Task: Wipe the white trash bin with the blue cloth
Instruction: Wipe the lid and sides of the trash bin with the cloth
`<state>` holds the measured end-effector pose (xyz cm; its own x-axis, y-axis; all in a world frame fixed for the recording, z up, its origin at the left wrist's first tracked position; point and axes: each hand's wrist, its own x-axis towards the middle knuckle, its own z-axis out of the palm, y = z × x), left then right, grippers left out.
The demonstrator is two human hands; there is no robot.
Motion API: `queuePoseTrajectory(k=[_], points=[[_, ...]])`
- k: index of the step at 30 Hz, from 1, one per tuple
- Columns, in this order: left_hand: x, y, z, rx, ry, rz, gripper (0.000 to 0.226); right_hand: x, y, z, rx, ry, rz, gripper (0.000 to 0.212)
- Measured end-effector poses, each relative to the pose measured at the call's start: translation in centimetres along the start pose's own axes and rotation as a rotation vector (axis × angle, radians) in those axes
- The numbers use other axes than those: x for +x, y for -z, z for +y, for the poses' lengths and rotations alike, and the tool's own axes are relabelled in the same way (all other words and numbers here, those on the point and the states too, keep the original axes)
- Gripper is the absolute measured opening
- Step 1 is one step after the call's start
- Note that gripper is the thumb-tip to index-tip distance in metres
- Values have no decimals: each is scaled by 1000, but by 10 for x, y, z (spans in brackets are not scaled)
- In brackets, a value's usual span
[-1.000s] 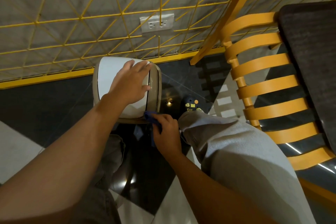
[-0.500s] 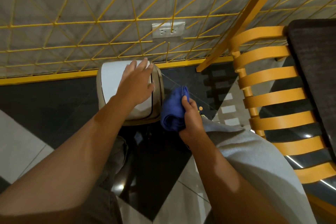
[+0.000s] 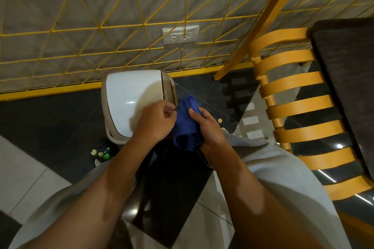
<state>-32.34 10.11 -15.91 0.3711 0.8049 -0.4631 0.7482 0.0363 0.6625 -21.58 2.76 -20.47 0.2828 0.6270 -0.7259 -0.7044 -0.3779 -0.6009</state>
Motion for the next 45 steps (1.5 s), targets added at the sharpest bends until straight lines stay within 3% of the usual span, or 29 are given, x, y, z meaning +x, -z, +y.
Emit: queuePoseTrajectory(k=[2, 4, 8, 10, 22, 27, 30, 32, 34, 38, 40, 45], points=[[12, 9, 2, 261, -185, 162, 27, 6, 2, -3, -169, 21, 83, 3], [30, 19, 2, 494, -275, 201, 43, 17, 3, -6, -385, 47, 116, 8], [65, 28, -9, 833, -263, -4, 99, 40, -9, -11, -792, 121, 95, 23], [74, 27, -16, 876, -284, -53, 109, 49, -13, -11, -920, 137, 90, 23], [77, 27, -24, 804, -329, -68, 108, 84, -33, -27, -1079, 220, 168, 13], [77, 25, -24, 804, -316, -61, 108, 82, -35, -29, -1131, 167, 135, 27], [77, 25, -24, 792, -322, -56, 108, 73, -25, -22, -1172, 87, 77, 24], [77, 25, -25, 795, -328, -56, 108, 67, -18, -17, -1167, 26, 46, 11], [77, 25, -24, 801, -331, -54, 108, 63, -13, -12, -1163, 3, 51, 20], [77, 25, -25, 813, -337, -51, 107, 66, -18, -12, -1127, 104, 86, 10], [78, 25, -25, 825, -338, -54, 107, 72, -26, -18, -1132, 164, 126, 22], [77, 24, -23, 857, -327, -53, 108, 89, -43, -36, -1154, 235, 145, 20]])
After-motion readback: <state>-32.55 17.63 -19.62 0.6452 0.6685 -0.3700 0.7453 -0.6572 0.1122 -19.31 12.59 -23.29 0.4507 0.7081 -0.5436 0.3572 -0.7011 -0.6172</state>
